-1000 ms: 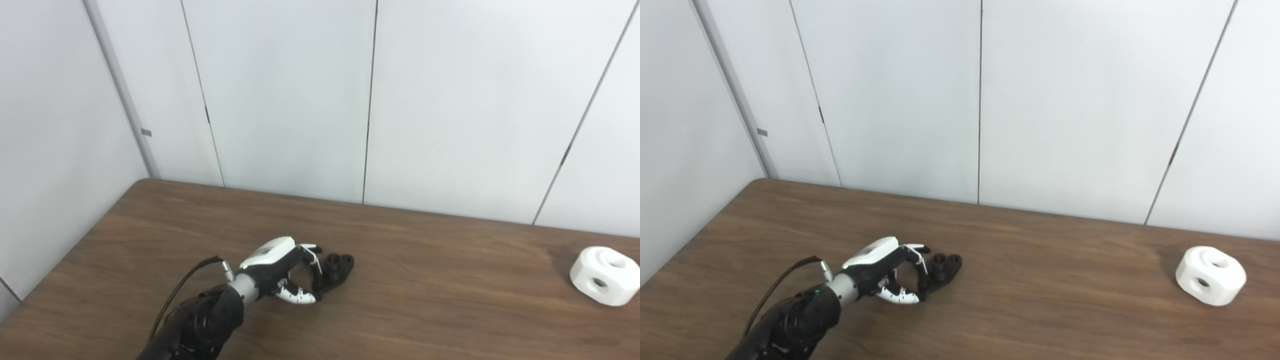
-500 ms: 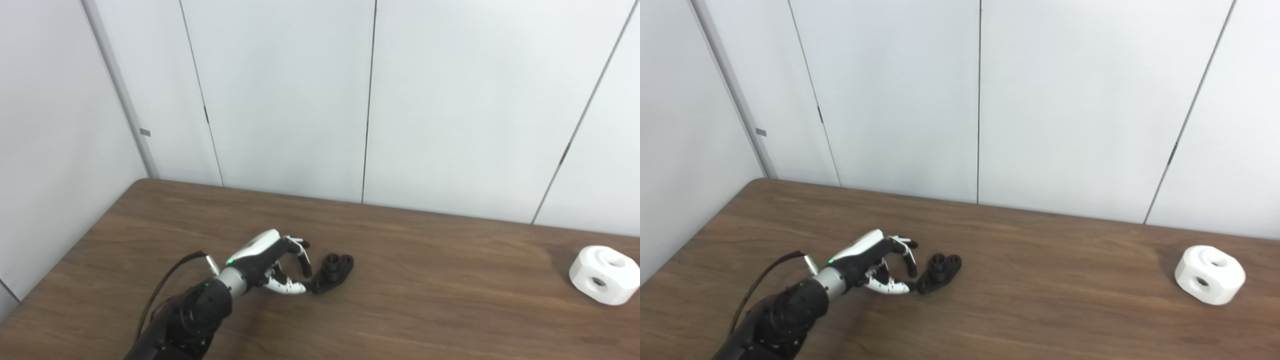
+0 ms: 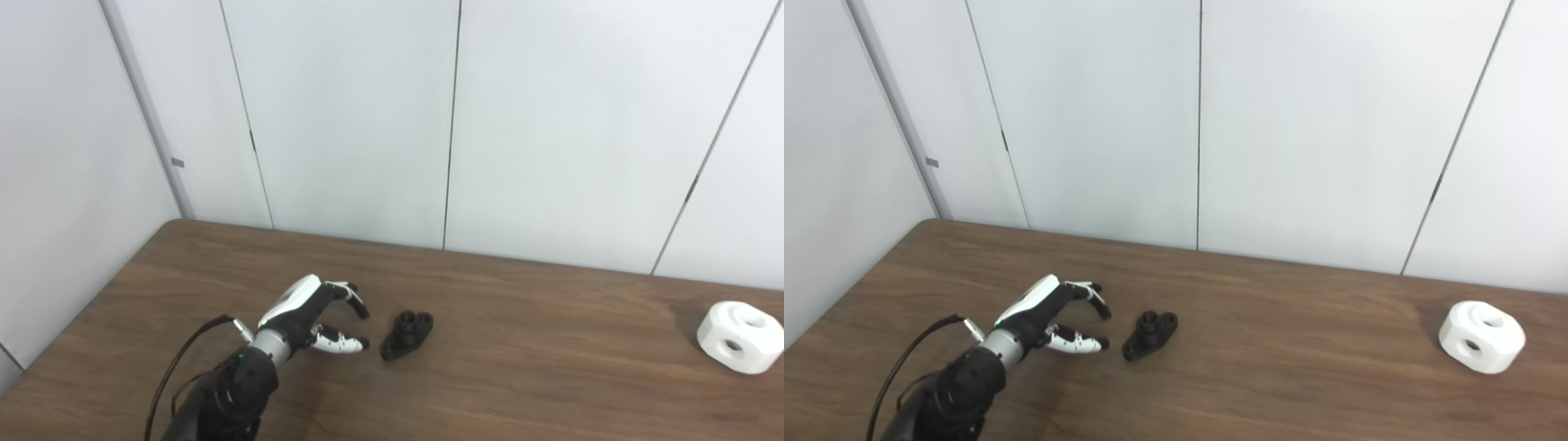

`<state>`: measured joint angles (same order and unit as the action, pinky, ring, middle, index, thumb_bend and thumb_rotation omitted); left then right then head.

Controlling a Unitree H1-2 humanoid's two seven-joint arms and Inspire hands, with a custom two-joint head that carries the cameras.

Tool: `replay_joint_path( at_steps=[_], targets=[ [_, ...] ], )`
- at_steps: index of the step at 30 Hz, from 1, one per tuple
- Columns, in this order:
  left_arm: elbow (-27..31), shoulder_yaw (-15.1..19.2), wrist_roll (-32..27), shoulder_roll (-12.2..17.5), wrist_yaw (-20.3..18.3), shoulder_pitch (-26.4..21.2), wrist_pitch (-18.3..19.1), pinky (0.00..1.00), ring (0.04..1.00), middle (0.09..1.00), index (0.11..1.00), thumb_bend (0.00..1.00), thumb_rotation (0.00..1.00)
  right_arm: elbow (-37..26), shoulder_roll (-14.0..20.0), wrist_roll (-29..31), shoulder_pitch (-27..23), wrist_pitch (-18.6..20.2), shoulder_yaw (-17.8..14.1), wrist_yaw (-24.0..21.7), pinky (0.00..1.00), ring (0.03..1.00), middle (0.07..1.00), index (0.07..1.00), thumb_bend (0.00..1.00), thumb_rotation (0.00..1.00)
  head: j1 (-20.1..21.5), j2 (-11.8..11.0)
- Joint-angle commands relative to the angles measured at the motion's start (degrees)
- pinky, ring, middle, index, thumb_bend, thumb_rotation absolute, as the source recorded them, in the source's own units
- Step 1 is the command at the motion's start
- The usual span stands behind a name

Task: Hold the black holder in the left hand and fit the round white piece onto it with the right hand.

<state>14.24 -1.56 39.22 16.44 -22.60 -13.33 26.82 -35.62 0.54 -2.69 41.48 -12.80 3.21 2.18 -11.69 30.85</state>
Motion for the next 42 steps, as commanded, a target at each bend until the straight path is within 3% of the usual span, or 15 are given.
replay_joint_path(
  at_steps=[1, 2, 6, 9, 19, 27, 37, 42],
  targets=[
    [1.3, 2.3, 6.7, -4.7, 0.0, -0.8, 0.1, 0.88, 0.968, 0.966, 0.78, 0.96, 0.12, -0.5, -1.4, 0.0, -2.0, -1.2, 0.3, 0.2, 0.62, 0.754, 0.741, 0.741, 0.3, 0.6, 0.1, 0.0],
    [1.2, 3.2, 8.6, -6.4, -0.4, -0.6, 0.1, 0.94, 0.987, 0.987, 0.81, 0.96, 0.14, -0.5, -1.4, 0.0, -2.1, -1.1, 0.3, 0.3, 0.63, 0.755, 0.742, 0.743, 0.31, 0.6, 0.1, 0.0],
    [-2.4, 7.4, 17.1, -15.0, -0.8, -0.3, 0.1, 1.0, 1.0, 1.0, 0.908, 0.98, 0.2, -0.4, -1.4, 0.0, -2.3, -1.6, 0.3, 0.2, 0.62, 0.751, 0.741, 0.747, 0.31, 0.61, 0.2, 0.0],
    [-5.8, 8.1, 21.2, -17.6, 0.6, -0.7, 0.1, 1.0, 1.0, 1.0, 0.954, 1.0, 0.26, -0.1, -1.2, 0.3, -2.4, -2.2, 0.3, 0.2, 0.6, 0.749, 0.741, 0.748, 0.3, 0.61, 0.3, 0.2],
    [-13.7, 9.6, 22.3, -21.8, 8.3, -2.4, 0.1, 1.0, 1.0, 1.0, 0.897, 1.0, 0.28, -0.1, -1.0, 1.2, -2.3, -2.8, 0.5, 0.0, 0.58, 0.742, 0.737, 0.748, 0.32, 0.6, 0.7, 0.9],
    [-15.4, 11.2, 26.1, -24.9, 11.9, -2.2, 0.1, 1.0, 1.0, 1.0, 0.878, 1.0, 0.26, -0.1, -1.1, 0.8, -2.3, -3.1, 0.6, 0.0, 0.55, 0.731, 0.728, 0.737, 0.33, 0.61, 0.8, 1.2],
    [-8.5, 11.4, 29.5, -27.0, 5.4, 1.6, 0.1, 1.0, 1.0, 1.0, 0.866, 1.0, 0.28, 0.0, -1.2, -0.1, -3.1, -2.4, 0.6, 0.0, 0.55, 0.734, 0.73, 0.741, 0.32, 0.63, 0.8, 1.1],
    [-6.2, 10.5, 29.3, -26.7, 3.7, 2.5, 0.1, 1.0, 1.0, 1.0, 0.863, 1.0, 0.27, 0.3, -1.3, -0.2, -3.5, -2.7, 0.6, 0.1, 0.55, 0.731, 0.731, 0.741, 0.32, 0.64, 0.8, 1.0]
  ],
)
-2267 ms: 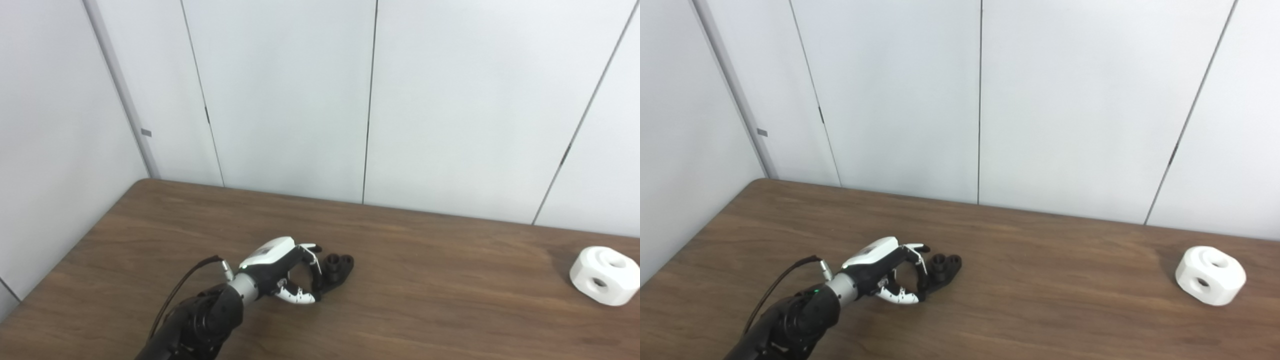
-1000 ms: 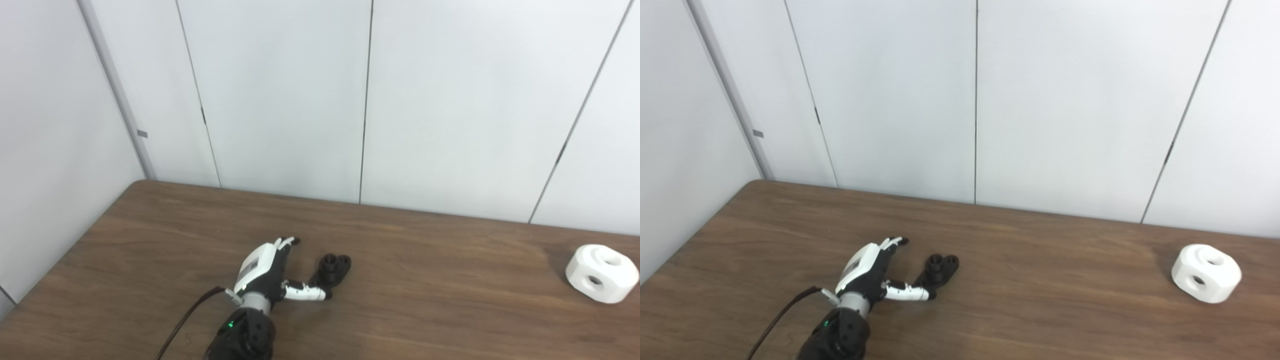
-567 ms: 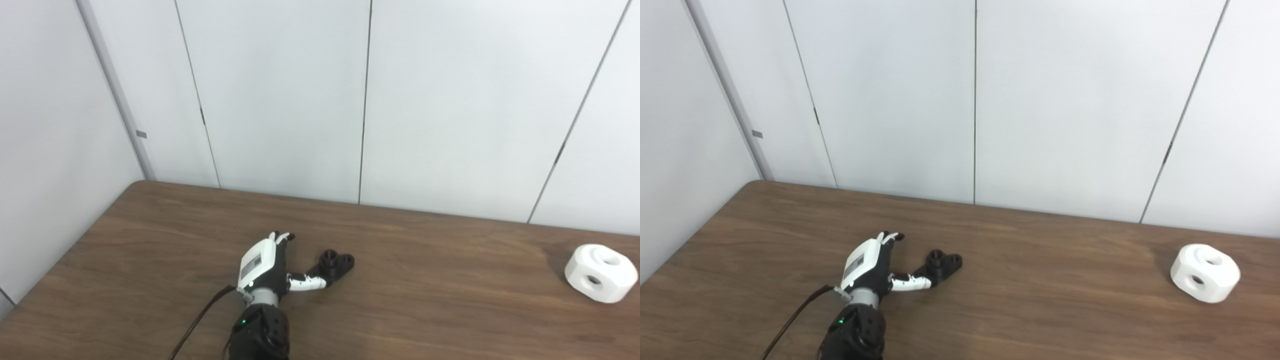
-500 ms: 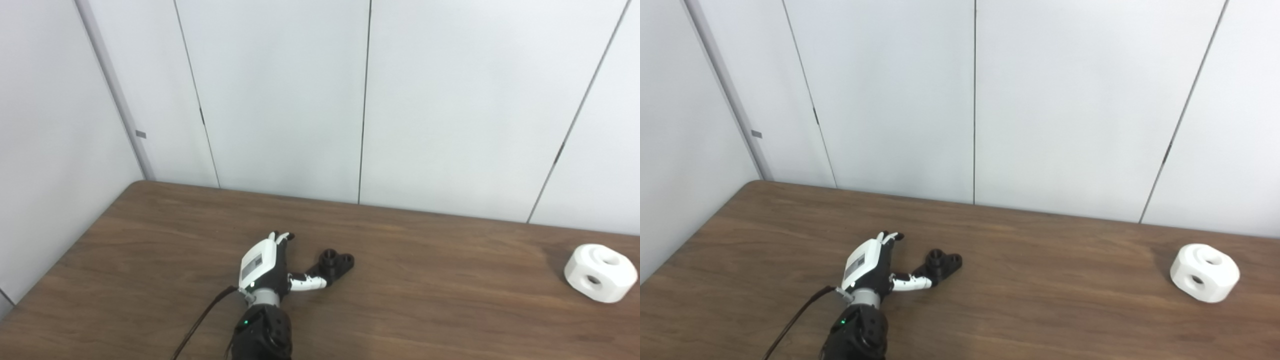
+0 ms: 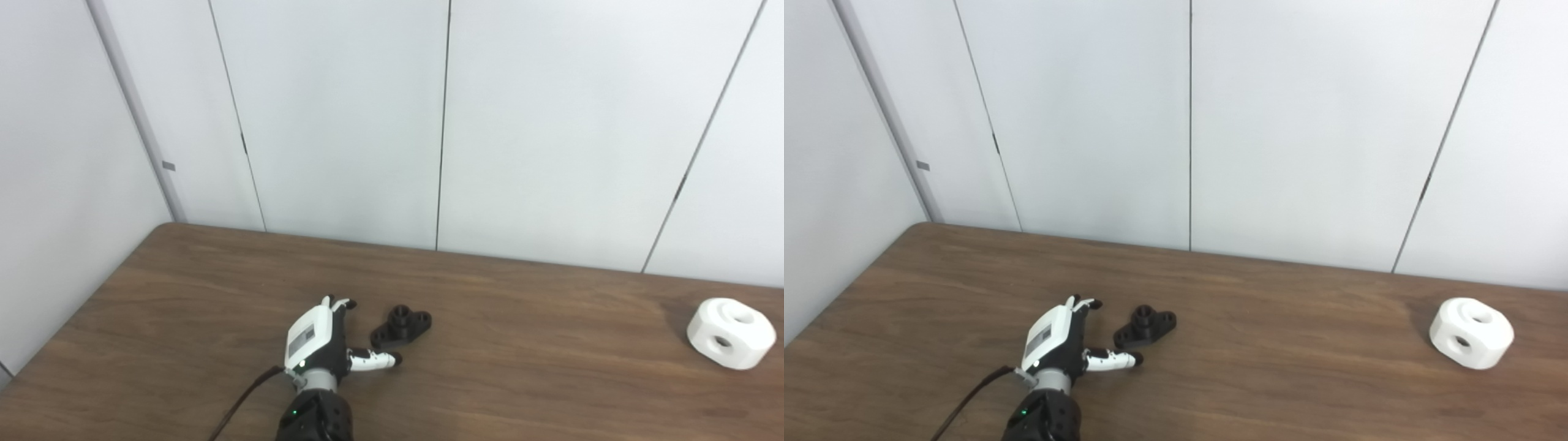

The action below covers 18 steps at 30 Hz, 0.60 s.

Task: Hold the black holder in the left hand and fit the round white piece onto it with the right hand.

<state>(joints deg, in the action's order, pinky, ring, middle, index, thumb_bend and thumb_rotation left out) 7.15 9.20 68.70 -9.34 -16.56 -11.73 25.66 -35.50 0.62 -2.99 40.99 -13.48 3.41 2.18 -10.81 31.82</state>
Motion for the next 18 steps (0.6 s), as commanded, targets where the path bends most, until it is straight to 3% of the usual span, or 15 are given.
replay_joint_path(
  at_steps=[1, 8, 18],
  targets=[
    [1.3, -0.4, -0.1, -0.8, -2.8, 1.0, 1.2, 1.0, 1.0, 1.0, 0.863, 1.0, 0.27, 0.3, -1.4, 0.1, -3.1, -2.1, 0.5, 0.1, 0.55, 0.732, 0.731, 0.741, 0.33, 0.64, -0.1, 0.0],
    [2.4, -0.8, 0.4, -0.3, -4.9, 1.4, 1.2, 1.0, 1.0, 1.0, 0.851, 1.0, 0.26, 0.0, -1.5, 0.1, -2.9, -2.0, 0.6, 0.1, 0.55, 0.736, 0.733, 0.742, 0.34, 0.65, 0.2, 0.1],
    [-2.7, -1.2, -3.9, 1.2, -0.5, 0.2, 1.2, 1.0, 1.0, 1.0, 0.83, 1.0, 0.22, -1.0, -1.8, -0.4, -1.2, -2.3, 0.9, 0.4, 0.55, 0.731, 0.727, 0.743, 0.35, 0.67, 1.5, 0.8]
  ],
)
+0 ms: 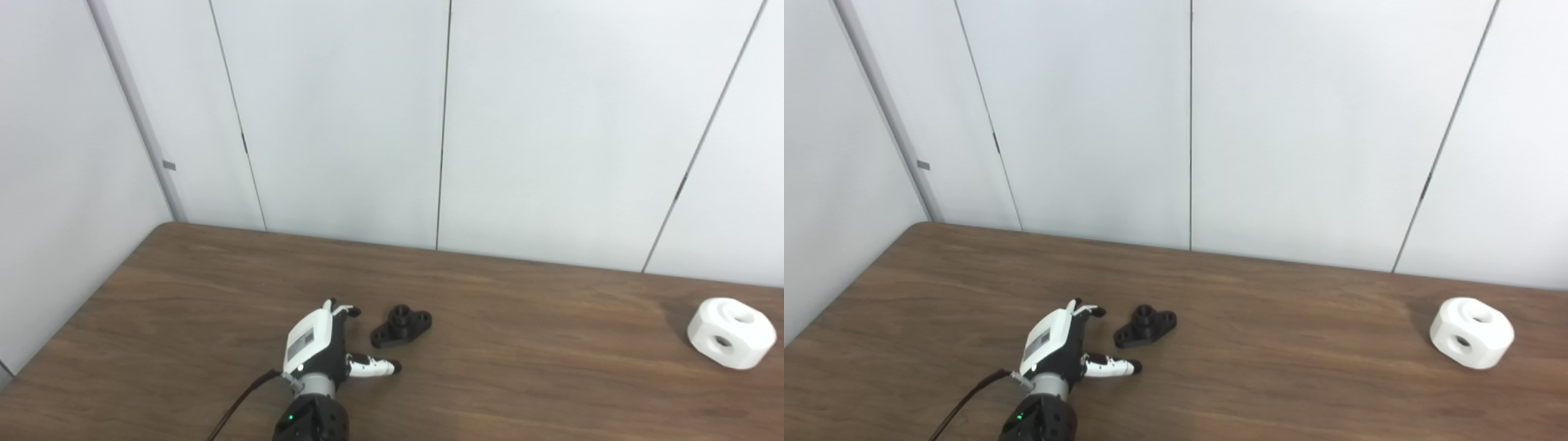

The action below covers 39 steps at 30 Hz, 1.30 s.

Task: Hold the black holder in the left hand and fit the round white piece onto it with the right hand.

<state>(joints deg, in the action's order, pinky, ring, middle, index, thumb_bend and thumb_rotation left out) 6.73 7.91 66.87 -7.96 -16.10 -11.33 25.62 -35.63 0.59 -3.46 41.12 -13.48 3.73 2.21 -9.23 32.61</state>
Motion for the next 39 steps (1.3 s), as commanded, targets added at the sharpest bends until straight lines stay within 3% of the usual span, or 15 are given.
replay_joint_path(
  at_steps=[1, 6, 8, 9, 10, 12, 17, 28, 36, 39],
  targets=[
    [-2.9, 0.0, -2.7, 0.1, -0.3, -0.4, 1.3, 1.0, 1.0, 1.0, 0.829, 1.0, 0.22, -0.9, -1.8, 0.0, -1.2, -2.5, 0.6, 0.4, 0.56, 0.732, 0.727, 0.743, 0.36, 0.67, 0.0, 0.1],
    [-5.9, -2.0, -5.6, 2.5, 3.7, -1.3, 1.2, 0.98, 1.0, 1.0, 0.803, 0.97, 0.18, -1.1, -1.8, 0.3, -0.2, -2.8, 0.7, 0.4, 0.57, 0.736, 0.727, 0.741, 0.35, 0.67, 0.4, 0.2],
    [-8.2, -2.8, -7.4, 3.5, 7.7, -1.8, 0.8, 0.92, 0.985, 0.973, 0.734, 0.94, 0.13, -1.3, -1.8, 0.2, 0.1, -2.9, 0.8, 0.4, 0.57, 0.736, 0.727, 0.741, 0.35, 0.67, 0.7, 0.4],
    [-9.6, -2.8, -8.9, 3.8, 10.5, -2.0, 0.0, 0.88, 0.966, 0.941, 0.664, 0.91, 0.08, -1.4, -1.9, 0.2, 0.3, -3.0, 0.9, 0.5, 0.58, 0.737, 0.728, 0.741, 0.35, 0.66, 0.8, 0.4],
    [-11.4, -2.7, -10.4, 4.1, 13.9, -2.2, -1.3, 0.87, 0.956, 0.917, 0.578, 0.72, 0.06, -1.5, -1.9, 0.3, 0.5, -3.1, 0.9, 0.5, 0.58, 0.735, 0.727, 0.741, 0.35, 0.66, 1.1, 0.5],
    [-14.1, -3.2, -12.6, 4.9, 18.9, -2.5, -3.4, 0.82, 0.921, 0.858, 0.501, 0.56, 0.05, -1.6, -2.1, 0.2, 0.8, -3.1, 1.1, 0.6, 0.57, 0.731, 0.723, 0.738, 0.35, 0.65, 1.5, 0.6],
    [-16.3, -5.8, -15.9, 6.8, 23.9, -2.6, -4.5, 0.79, 0.891, 0.82, 0.481, 0.52, 0.04, -2.3, -2.4, -1.0, 1.3, -2.8, 1.3, 1.0, 0.57, 0.726, 0.718, 0.736, 0.33, 0.64, 1.7, 0.8],
    [-15.0, -8.5, -23.1, 9.8, 26.0, -2.3, -5.2, 0.81, 0.896, 0.838, 0.48, 0.52, 0.04, -2.7, -2.1, -1.1, 1.2, -3.0, 1.7, 1.3, 0.58, 0.737, 0.723, 0.742, 0.32, 0.64, 2.1, 0.7],
    [-12.1, -10.5, -25.8, 11.4, 24.8, -2.8, -4.3, 0.81, 0.909, 0.853, 0.481, 0.52, 0.04, -2.3, -2.3, -1.5, 0.8, -2.9, 1.6, 1.5, 0.58, 0.738, 0.722, 0.74, 0.31, 0.64, 1.7, 0.0],
    [-10.8, -11.5, -26.3, 13.1, 21.6, -3.8, -1.7, 0.77, 0.917, 0.889, 0.488, 0.52, 0.05, -1.9, -2.3, -1.5, 0.5, -3.1, 1.6, 1.6, 0.57, 0.734, 0.721, 0.739, 0.31, 0.64, 1.4, -0.7]
  ],
)
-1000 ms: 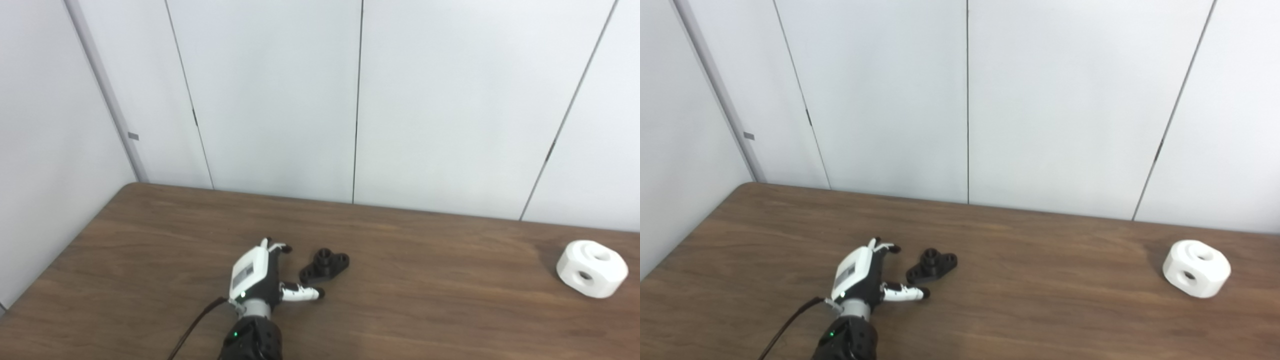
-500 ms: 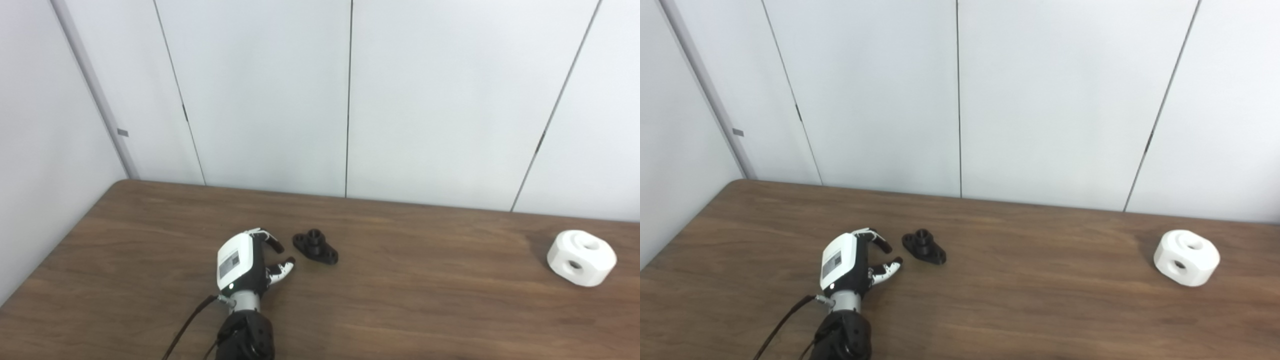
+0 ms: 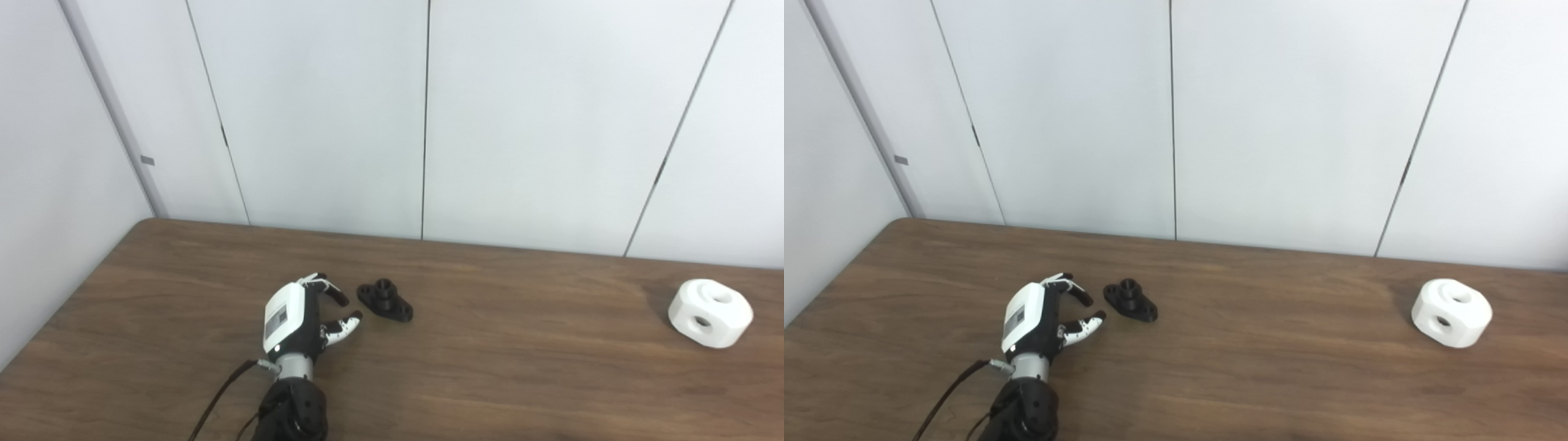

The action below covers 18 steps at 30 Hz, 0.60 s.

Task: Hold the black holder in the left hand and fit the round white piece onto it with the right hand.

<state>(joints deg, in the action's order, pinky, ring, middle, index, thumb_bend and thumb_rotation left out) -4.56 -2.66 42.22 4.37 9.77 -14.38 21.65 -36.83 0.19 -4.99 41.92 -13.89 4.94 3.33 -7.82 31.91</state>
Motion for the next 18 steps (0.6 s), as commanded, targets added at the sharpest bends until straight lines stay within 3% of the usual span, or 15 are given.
replay_joint_path(
  at_steps=[1, 2, 3, 4, 5, 9, 11, 18],
  targets=[
    [1.1, -1.4, -1.8, 1.8, -6.1, -1.1, 3.4, 0.75, 0.915, 0.9, 0.52, 0.6, 0.04, -0.4, -1.9, 0.1, -0.4, -2.9, 0.4, 0.5, 0.57, 0.735, 0.722, 0.74, 0.31, 0.63, -0.2, -0.3],
    [1.6, -1.8, -2.1, 2.9, -7.9, -1.5, 4.1, 0.71, 0.9, 0.9, 0.586, 0.75, 0.02, -0.1, -1.8, 0.1, -0.6, -3.0, 0.4, 0.5, 0.57, 0.734, 0.722, 0.739, 0.31, 0.64, -0.2, -0.7],
    [2.2, -2.5, -2.4, 4.4, -9.8, -2.0, 4.2, 0.66, 0.876, 0.89, 0.628, 0.84, 0.01, 0.1, -1.8, 0.1, -0.7, -3.1, 0.5, 0.5, 0.57, 0.734, 0.722, 0.739, 0.31, 0.64, -0.2, -0.7],
    [2.6, -3.0, -3.1, 6.0, -11.8, -2.4, 3.9, 0.59, 0.816, 0.84, 0.656, 0.89, 0.01, 0.4, -1.7, 0.1, -0.8, -3.3, 0.5, 0.5, 0.57, 0.735, 0.723, 0.739, 0.32, 0.64, -0.3, -0.8],
    [3.0, -3.3, -3.7, 7.3, -13.6, -2.8, 3.8, 0.6, 0.834, 0.852, 0.691, 0.93, 0.02, 0.7, -1.7, 0.1, -0.9, -3.5, 0.5, 0.5, 0.56, 0.735, 0.724, 0.739, 0.32, 0.64, -0.4, -1.1],
    [4.3, -4.8, -5.0, 12.0, -20.6, -4.7, 5.1, 0.72, 0.915, 0.919, 0.775, 0.97, 0.05, 1.0, -1.9, 0.3, -1.3, -3.5, 0.7, 0.5, 0.56, 0.732, 0.723, 0.736, 0.33, 0.65, -0.4, -1.4],
    [4.6, -5.6, -6.6, 14.6, -23.9, -5.6, 4.7, 0.72, 0.921, 0.94, 0.81, 0.97, 0.05, 1.2, -1.9, 0.7, -1.5, -3.5, 0.7, 0.5, 0.56, 0.73, 0.72, 0.735, 0.35, 0.65, -0.5, -1.8],
    [4.5, -7.2, -9.3, 18.5, -27.8, -7.3, 3.8, 0.73, 0.942, 0.971, 0.844, 0.99, 0.06, 1.4, -2.1, 1.1, -1.6, -3.0, 0.8, 0.6, 0.55, 0.724, 0.713, 0.723, 0.35, 0.65, -0.8, -2.3]
  ],
)
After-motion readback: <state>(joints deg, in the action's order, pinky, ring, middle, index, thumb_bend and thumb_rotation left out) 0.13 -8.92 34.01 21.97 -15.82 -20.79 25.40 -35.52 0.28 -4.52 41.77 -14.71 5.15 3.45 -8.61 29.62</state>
